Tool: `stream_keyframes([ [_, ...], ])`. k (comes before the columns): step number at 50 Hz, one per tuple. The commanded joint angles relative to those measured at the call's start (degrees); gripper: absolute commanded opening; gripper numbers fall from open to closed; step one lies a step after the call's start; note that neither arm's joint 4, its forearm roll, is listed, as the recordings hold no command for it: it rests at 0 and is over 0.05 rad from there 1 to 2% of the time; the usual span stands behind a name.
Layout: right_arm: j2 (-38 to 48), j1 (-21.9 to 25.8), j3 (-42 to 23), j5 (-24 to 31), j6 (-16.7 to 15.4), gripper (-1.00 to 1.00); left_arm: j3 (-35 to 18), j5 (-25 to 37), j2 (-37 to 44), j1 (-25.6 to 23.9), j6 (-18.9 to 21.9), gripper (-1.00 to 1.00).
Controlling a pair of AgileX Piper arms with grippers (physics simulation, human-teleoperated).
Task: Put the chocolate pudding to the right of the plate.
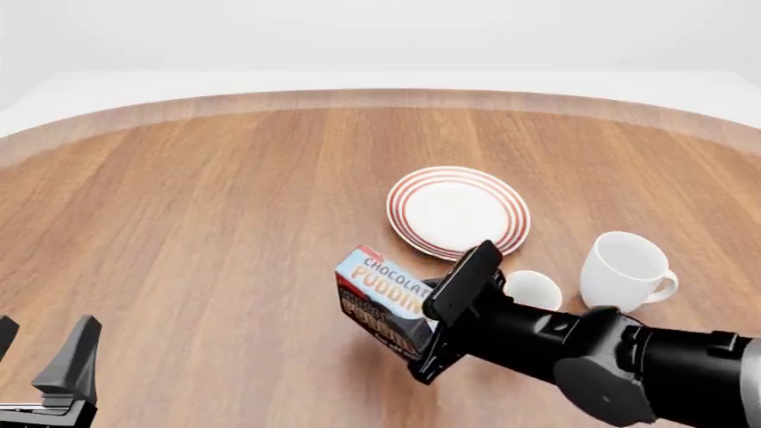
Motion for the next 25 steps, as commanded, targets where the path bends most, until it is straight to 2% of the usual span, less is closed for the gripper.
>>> stream_keyframes([
  [1, -5.40, -1.83, -4.48, 6.47, -3.17, -1.00, 0.00, 0.00, 0.00, 0.00, 0.00, 1.00],
  [5, -8.27, -3.32, -8.90, 11.21, -6.11, -1.00, 0.00, 0.00, 0.00, 0.00, 0.00, 1.00],
  [15, -11.50, -6.02, -17.47, 18.13, -10.50, -1.00, 0.00, 0.00, 0.00, 0.00, 0.00, 1.00],
  [22, -11.54, -8.22, -22.96, 21.08, -13.04, -1.00, 0.00, 0.00, 0.00, 0.00, 0.00, 1.00],
  [25, -12.01, -10.55, -26.25, 21.87, -13.73, -1.00, 0.00, 0.00, 0.00, 0.00, 0.00, 1.00],
])
